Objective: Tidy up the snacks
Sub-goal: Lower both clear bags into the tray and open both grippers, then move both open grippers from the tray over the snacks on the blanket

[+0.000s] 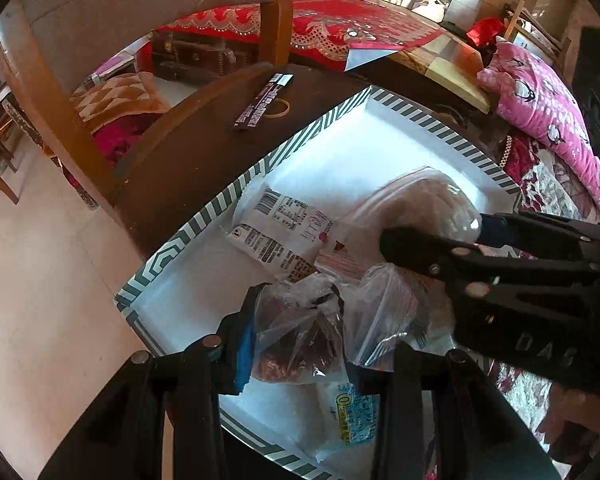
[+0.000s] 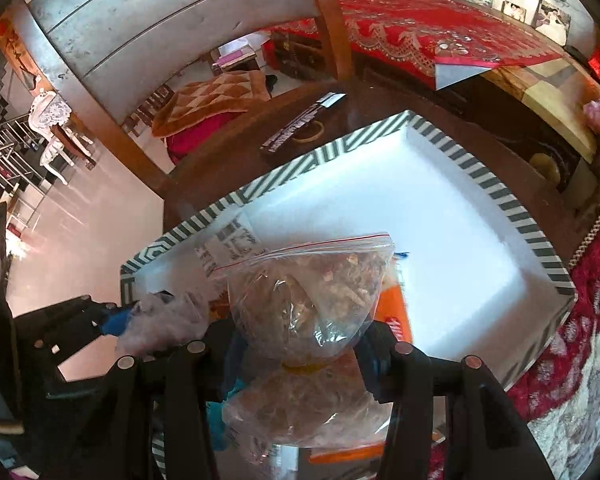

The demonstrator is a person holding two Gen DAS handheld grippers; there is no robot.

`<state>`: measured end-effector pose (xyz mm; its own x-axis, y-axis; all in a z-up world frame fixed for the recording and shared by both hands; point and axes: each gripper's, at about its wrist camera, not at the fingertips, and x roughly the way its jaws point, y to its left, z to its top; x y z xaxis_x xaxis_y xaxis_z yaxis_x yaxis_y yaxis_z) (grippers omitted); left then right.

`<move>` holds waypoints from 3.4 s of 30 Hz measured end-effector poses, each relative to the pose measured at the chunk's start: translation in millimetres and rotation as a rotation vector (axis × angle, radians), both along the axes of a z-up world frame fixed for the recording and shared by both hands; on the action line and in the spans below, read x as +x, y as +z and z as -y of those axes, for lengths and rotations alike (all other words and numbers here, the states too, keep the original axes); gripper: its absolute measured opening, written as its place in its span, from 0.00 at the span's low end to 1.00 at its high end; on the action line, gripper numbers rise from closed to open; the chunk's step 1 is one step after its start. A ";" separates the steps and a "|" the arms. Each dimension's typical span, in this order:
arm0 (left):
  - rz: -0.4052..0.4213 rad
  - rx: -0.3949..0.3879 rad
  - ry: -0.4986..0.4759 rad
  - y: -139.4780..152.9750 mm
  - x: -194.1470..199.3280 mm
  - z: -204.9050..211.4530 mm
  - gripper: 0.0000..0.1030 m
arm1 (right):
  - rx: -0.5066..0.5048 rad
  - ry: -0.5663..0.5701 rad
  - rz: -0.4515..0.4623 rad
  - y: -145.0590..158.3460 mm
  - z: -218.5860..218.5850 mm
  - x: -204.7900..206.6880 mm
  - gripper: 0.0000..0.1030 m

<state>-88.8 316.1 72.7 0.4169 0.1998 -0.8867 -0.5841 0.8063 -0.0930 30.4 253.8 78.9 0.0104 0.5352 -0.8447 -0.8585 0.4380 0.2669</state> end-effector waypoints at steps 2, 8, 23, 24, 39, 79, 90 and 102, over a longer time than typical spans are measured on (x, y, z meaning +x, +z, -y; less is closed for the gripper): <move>-0.003 0.006 0.005 0.4 -0.3 0.9 0.35 | -0.004 0.009 0.010 -0.2 -2.7 -3.6 0.56; -0.011 0.024 0.025 3.8 -5.6 1.3 0.45 | 0.009 0.004 -0.004 2.7 2.5 -8.5 0.68; 0.011 0.118 0.046 28.3 -14.2 21.9 0.75 | 0.085 -0.085 0.025 30.2 52.4 -15.8 0.82; 0.013 0.122 0.045 29.7 -14.8 23.3 0.75 | 0.089 -0.091 0.029 31.9 56.0 -15.9 0.83; 0.041 0.136 0.014 44.6 -12.1 53.2 0.80 | 0.118 -0.221 0.023 35.7 123.3 -20.1 0.88; 0.099 0.137 -0.305 59.6 37.4 213.8 0.80 | 0.102 -0.539 0.046 38.1 314.4 -27.6 0.90; 0.097 0.106 -0.403 52.2 48.0 260.2 0.80 | 0.079 -0.627 0.056 36.6 369.3 -32.2 0.90; 0.063 0.056 -0.440 40.6 54.3 277.9 0.80 | 0.054 -0.684 0.029 18.3 414.1 -37.5 0.90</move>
<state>-34.5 38.2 113.4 0.5256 0.0380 -0.8499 -0.1790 0.9816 -0.0668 -7.1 -160.3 97.2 0.3835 0.4419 -0.8110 -0.4009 0.8707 0.2848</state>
